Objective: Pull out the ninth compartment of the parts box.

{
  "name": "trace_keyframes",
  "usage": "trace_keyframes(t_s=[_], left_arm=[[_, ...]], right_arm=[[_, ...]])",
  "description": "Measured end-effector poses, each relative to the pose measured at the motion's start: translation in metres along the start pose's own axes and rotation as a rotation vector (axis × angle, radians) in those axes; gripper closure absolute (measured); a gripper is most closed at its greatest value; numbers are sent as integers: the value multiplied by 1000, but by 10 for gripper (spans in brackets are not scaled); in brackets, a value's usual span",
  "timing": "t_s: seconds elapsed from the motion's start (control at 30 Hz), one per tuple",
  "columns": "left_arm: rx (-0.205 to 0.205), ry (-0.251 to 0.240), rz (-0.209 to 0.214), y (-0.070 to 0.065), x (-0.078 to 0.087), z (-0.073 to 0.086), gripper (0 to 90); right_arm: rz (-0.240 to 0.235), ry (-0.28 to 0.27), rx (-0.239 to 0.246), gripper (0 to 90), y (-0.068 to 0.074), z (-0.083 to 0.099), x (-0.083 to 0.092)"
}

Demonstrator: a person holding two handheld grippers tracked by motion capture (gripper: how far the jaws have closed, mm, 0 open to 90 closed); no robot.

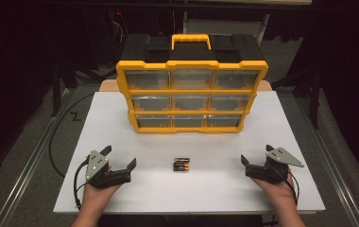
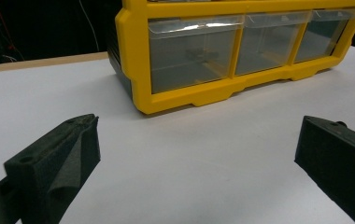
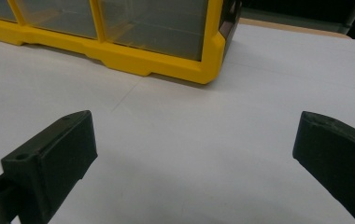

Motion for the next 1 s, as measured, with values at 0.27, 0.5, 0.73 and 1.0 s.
trace_keyframes(t_s=[0.27,0.5,0.73,1.0], left_arm=[[-18,7,0,-2,-1,0,8],[-20,28,-1,-3,-3,2,3],[-24,26,-10,-3,-3,2,3],[-20,8,-21,-2,-1,-1,6]], right_arm=[[12,1,1,9,-5,-4,-9],[24,-13,-1,9,-11,-12,-18],[32,-4,7,9,-16,-19,-31],[67,10,32,9,-22,-24,-40]])
Point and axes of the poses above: each handheld gripper's, and its own axes: x roughly backward along the jaws, z roughly out of its underside, y roughly to its left, the point moved 10 cm from there along -x, roughly forward along the jaws, and after that the axes turned 13 degrees about -z, right-handed, at the moved point
